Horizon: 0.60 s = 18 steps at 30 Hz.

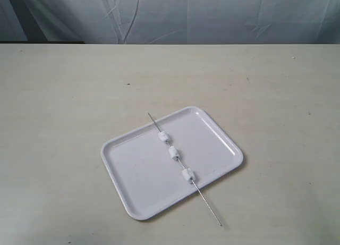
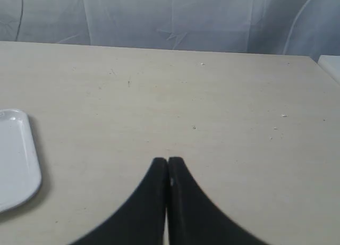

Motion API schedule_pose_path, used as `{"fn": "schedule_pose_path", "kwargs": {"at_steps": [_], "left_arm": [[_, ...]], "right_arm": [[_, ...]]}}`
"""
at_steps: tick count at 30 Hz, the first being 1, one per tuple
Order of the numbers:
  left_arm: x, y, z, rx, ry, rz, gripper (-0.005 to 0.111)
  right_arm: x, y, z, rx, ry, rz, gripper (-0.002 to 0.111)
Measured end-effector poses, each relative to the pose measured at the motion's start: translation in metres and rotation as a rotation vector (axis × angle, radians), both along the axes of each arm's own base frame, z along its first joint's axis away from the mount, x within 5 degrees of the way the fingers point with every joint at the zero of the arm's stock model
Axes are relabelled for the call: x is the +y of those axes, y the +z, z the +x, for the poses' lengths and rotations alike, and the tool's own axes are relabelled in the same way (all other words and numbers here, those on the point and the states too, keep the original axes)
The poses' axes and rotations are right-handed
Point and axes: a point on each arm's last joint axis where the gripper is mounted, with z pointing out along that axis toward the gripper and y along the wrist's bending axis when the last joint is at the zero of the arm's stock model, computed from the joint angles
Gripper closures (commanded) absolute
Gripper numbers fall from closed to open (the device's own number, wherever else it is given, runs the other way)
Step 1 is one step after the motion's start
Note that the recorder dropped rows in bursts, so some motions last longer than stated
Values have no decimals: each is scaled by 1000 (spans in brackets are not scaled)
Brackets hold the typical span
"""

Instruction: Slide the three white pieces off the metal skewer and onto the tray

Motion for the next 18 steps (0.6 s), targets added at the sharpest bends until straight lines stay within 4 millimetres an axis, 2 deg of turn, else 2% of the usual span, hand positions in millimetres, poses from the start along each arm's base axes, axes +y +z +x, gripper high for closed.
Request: {"fn": "schedule_pose_path", "kwargs": {"at_steps": [18], "left_arm": [[0, 0, 0, 0, 0, 0, 107]], "right_arm": [[0, 0, 0, -5, -1, -15, 109]]}}
